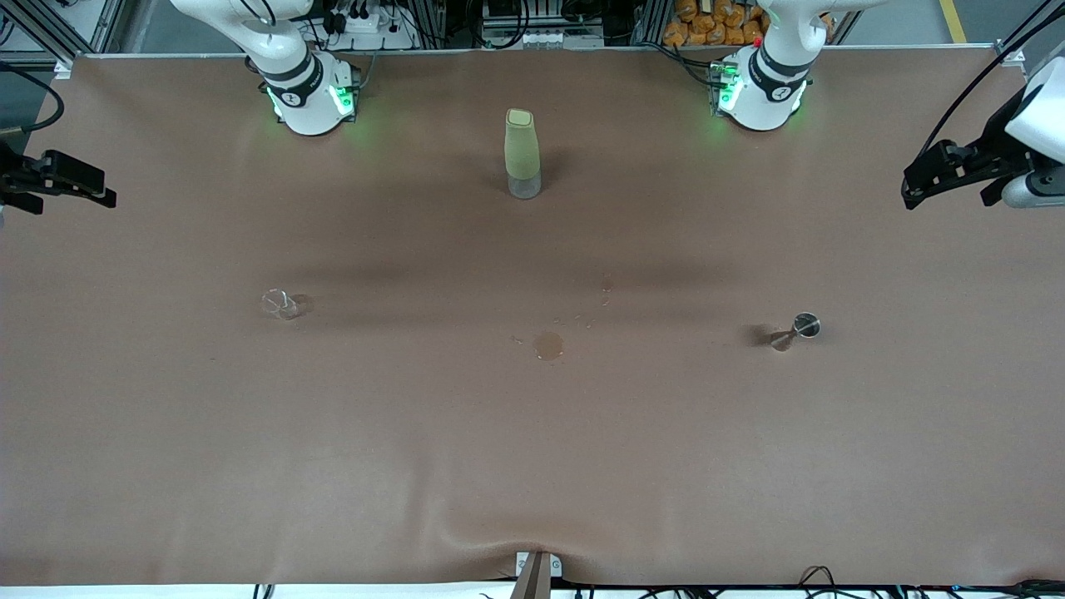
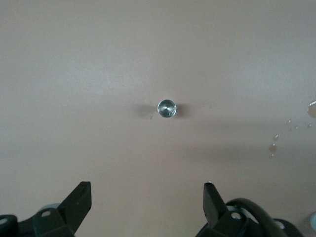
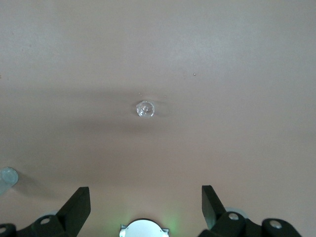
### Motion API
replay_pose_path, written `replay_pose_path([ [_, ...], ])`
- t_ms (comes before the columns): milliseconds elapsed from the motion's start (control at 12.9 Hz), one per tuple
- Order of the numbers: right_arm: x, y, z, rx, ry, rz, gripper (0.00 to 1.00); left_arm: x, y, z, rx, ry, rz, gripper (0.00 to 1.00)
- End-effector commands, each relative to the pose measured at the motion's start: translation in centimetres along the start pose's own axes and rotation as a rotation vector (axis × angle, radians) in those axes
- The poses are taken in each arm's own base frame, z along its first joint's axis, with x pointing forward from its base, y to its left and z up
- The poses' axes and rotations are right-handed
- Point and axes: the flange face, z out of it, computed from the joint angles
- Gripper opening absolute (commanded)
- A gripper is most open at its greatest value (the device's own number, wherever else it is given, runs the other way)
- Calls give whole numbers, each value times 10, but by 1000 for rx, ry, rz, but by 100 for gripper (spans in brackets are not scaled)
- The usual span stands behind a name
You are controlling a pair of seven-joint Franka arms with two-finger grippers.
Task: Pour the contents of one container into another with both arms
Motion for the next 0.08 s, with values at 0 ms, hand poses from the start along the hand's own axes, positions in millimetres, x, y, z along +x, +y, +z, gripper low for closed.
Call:
replay_pose_path([
  [0, 0, -2, -2, -15, 13, 18, 100, -2, -2, -12, -13, -11, 18, 100],
])
